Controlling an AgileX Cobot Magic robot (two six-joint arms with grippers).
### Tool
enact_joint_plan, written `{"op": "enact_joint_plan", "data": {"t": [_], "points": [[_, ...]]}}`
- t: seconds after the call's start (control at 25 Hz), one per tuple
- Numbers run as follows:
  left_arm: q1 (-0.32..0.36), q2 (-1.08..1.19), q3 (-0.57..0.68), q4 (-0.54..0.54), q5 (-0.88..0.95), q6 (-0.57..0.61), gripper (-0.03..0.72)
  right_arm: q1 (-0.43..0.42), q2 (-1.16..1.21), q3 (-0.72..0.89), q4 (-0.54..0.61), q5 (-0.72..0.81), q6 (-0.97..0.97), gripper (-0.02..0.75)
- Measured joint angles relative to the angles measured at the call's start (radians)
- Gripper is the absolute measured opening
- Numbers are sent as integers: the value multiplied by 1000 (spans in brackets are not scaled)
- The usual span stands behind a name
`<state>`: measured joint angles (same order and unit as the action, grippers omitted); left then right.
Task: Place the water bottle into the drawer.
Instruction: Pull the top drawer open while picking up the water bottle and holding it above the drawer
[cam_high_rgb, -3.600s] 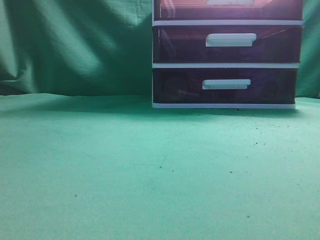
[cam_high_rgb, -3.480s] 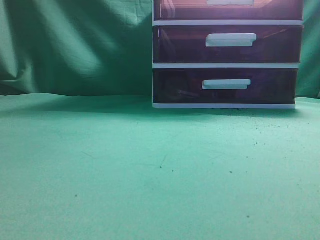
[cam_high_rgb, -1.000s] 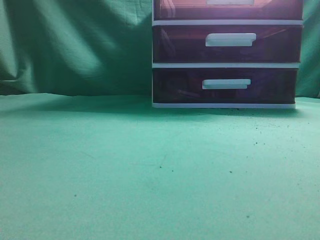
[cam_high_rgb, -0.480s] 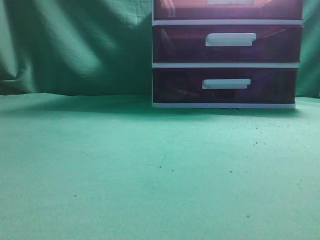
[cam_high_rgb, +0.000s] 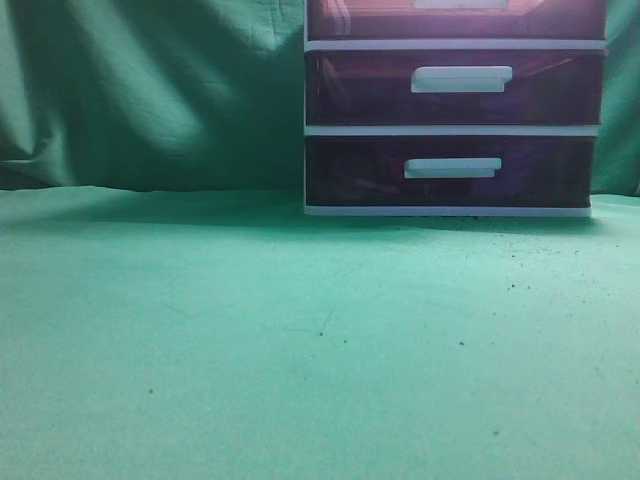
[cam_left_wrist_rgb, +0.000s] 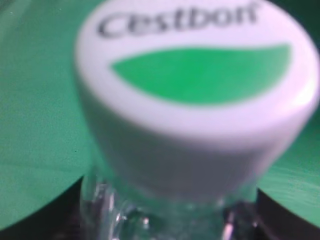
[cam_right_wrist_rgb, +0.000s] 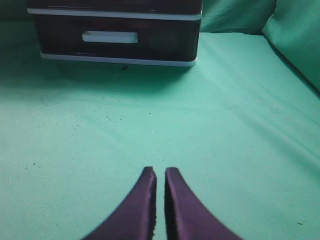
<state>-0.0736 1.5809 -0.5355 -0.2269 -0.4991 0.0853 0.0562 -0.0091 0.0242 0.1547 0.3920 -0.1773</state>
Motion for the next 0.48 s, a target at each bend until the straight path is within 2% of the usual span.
{"op": "enact_joint_plan", "data": {"t": [0.08, 0.24, 0.36, 0.4, 0.48], "points": [[0, 0, 0, 0, -2, 14, 300, 0, 0, 0, 2, 0, 0, 47], [0, -5, 0, 54, 3, 20, 311, 0, 0, 0, 2, 0, 0, 47], [0, -52, 0, 208, 34, -44, 311, 0, 0, 0, 2, 0, 2, 47], [0, -83, 0, 271, 41, -100, 311, 0, 0, 0, 2, 0, 2, 47], [-1, -161, 0, 462, 44, -250, 311, 0, 0, 0, 2, 0, 2, 47]]}}
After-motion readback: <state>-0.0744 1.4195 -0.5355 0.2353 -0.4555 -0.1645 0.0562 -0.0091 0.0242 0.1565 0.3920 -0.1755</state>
